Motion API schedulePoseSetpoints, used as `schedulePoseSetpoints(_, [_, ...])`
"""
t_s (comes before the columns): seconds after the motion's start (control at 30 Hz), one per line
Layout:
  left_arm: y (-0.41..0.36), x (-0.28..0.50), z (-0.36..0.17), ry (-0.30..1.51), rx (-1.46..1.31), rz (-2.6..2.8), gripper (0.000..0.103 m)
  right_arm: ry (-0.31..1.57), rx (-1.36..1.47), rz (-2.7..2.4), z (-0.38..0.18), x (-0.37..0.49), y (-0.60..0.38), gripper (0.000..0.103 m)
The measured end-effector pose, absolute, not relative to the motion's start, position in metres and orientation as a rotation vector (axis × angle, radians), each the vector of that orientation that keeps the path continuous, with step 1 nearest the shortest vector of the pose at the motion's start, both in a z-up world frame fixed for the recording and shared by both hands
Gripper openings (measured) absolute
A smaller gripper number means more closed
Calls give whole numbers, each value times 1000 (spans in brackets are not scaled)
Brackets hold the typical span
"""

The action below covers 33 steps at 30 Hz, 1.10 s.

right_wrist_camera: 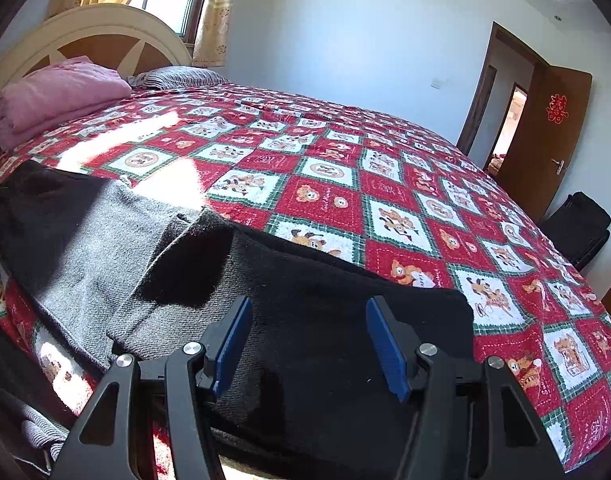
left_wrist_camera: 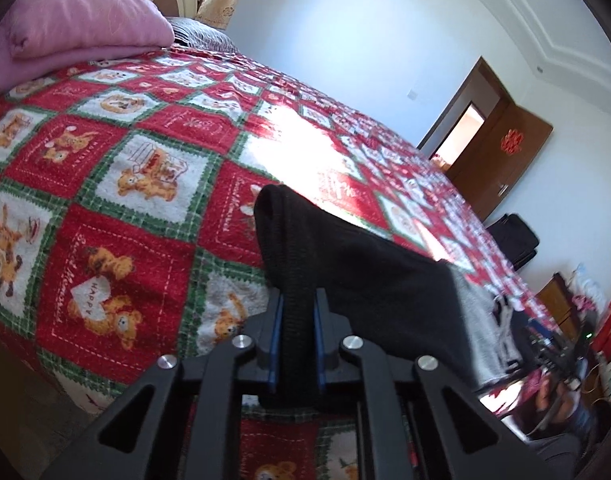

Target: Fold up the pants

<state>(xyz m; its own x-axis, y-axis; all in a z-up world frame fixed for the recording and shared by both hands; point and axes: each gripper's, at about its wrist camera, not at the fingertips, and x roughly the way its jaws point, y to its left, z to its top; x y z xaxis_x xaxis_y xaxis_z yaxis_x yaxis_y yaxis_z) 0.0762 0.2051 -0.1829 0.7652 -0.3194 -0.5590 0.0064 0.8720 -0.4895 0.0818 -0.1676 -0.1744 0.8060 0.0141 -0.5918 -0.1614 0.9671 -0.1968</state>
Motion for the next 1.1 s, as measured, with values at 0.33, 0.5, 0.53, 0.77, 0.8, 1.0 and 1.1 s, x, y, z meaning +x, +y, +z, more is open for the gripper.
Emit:
schedulePoseSetpoints(0.33, [186,65,-137,542,-515,-327,13,616,-213,90,-169,82,-174,61])
schedulePoseSetpoints(0.5, [153,65,-108,493,-461,-415,13,629,-162,82,-163,86,-186,61])
schedulePoseSetpoints(0.53, [146,66,-103,487,-448,-429,13,633,-149,81,-161,87,-189,61])
schedulePoseSetpoints(0.77, [90,79,-77,475,-395,-539,13,626,-94,65,-146,87,-209,62])
schedulePoseSetpoints(0.8, [82,82,-74,474,-391,-555,12,622,-90,60,-143,86,-213,62])
schedulePoseSetpoints(1.0, [33,92,-59,467,-357,-674,12,624,-54,32,-138,82,-238,63])
schedulePoseSetpoints(1.1, [5,97,-53,483,-322,-729,12,633,-31,7,-138,83,-254,64])
